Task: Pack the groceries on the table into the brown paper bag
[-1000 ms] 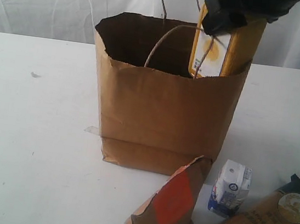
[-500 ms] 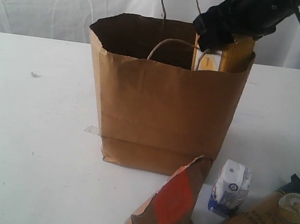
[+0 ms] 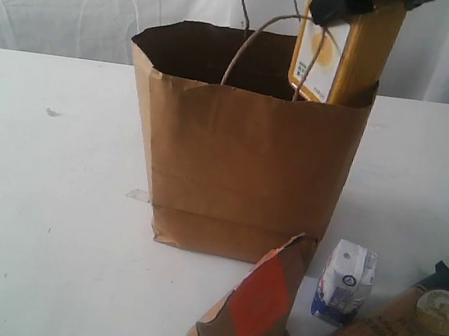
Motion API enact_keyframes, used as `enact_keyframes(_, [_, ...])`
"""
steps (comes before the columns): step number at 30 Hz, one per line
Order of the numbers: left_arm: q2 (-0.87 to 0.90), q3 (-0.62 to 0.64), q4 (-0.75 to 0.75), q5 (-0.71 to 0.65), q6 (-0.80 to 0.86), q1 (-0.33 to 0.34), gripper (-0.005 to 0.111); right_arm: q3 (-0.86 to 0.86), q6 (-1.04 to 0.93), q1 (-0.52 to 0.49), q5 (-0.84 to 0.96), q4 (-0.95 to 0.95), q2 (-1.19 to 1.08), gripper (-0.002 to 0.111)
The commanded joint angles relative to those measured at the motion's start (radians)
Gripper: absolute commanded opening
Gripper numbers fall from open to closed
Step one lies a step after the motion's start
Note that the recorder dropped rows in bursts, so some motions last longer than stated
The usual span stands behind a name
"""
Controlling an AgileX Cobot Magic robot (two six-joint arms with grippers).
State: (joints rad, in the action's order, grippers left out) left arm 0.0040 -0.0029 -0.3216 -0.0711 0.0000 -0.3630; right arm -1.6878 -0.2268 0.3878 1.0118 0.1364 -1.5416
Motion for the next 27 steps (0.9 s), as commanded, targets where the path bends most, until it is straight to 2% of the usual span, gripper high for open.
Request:
enact_keyframes(1, [-0.004,0.003,-0.009,-0.006,0.0,0.003,0.0,-0.016,0.004,0.0,-0.028,0.009,0.037,0.0])
enact_keyframes(18, [-0.004,0.003,-0.009,-0.006,0.0,0.003,0.0,-0.02,-0.004,0.0,-0.032,0.017,0.123,0.0])
enact_keyframes(27, [-0.004,0.003,-0.009,-0.006,0.0,0.003,0.0,-0.02,-0.004,0.0,-0.015,0.019,0.062,0.0])
